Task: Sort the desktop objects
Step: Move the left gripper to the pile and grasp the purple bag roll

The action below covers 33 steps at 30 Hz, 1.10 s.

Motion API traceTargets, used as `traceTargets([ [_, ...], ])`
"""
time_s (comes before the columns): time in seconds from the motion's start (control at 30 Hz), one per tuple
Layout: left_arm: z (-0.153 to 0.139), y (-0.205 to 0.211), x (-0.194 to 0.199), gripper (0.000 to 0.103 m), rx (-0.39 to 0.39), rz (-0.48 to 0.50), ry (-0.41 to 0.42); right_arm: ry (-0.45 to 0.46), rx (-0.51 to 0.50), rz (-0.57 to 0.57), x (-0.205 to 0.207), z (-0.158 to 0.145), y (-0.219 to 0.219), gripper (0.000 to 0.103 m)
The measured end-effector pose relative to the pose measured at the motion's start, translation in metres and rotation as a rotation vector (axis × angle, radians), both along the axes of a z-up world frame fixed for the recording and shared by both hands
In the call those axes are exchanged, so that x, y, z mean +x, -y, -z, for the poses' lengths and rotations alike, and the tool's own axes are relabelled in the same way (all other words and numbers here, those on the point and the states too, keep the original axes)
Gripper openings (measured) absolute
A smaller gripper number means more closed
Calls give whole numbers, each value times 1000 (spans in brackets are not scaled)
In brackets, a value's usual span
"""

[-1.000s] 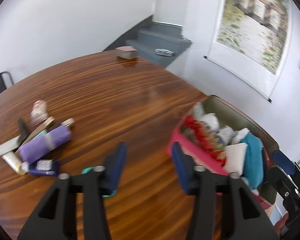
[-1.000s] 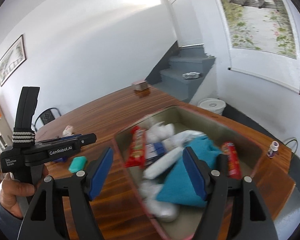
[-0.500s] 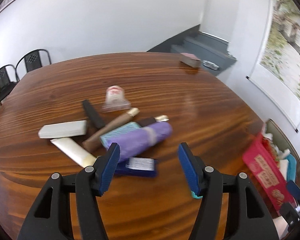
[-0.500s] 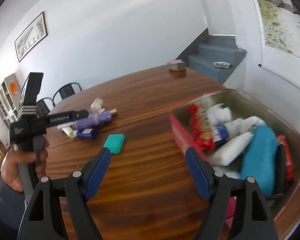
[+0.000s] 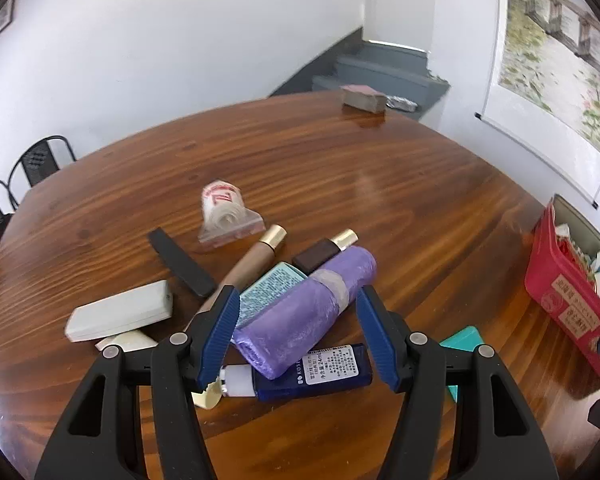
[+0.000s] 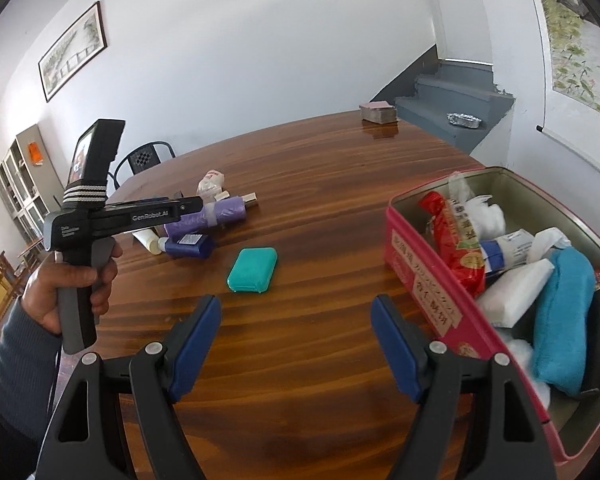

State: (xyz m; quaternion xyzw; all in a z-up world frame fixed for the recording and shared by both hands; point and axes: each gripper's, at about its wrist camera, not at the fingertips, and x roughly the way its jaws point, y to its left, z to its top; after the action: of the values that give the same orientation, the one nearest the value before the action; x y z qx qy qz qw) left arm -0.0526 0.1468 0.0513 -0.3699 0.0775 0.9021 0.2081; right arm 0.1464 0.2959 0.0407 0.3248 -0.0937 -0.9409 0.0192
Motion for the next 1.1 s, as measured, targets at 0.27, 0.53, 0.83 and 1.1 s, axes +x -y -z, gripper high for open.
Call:
traceTargets([
  [0.27, 10, -5, 2, 65, -45, 30, 27, 22, -6, -19, -12, 8, 9, 80],
  [0.53, 10, -18, 11, 65, -20, 124, 80, 16, -13, -29, -14, 9, 11, 80],
  [0.83, 8, -42, 4, 65, -34, 126, 87, 10, -30, -18, -15, 10, 3, 80],
  [1.1, 21, -55, -18, 51, -64, 39, 117, 17, -44, -2, -19, 12, -8, 80],
])
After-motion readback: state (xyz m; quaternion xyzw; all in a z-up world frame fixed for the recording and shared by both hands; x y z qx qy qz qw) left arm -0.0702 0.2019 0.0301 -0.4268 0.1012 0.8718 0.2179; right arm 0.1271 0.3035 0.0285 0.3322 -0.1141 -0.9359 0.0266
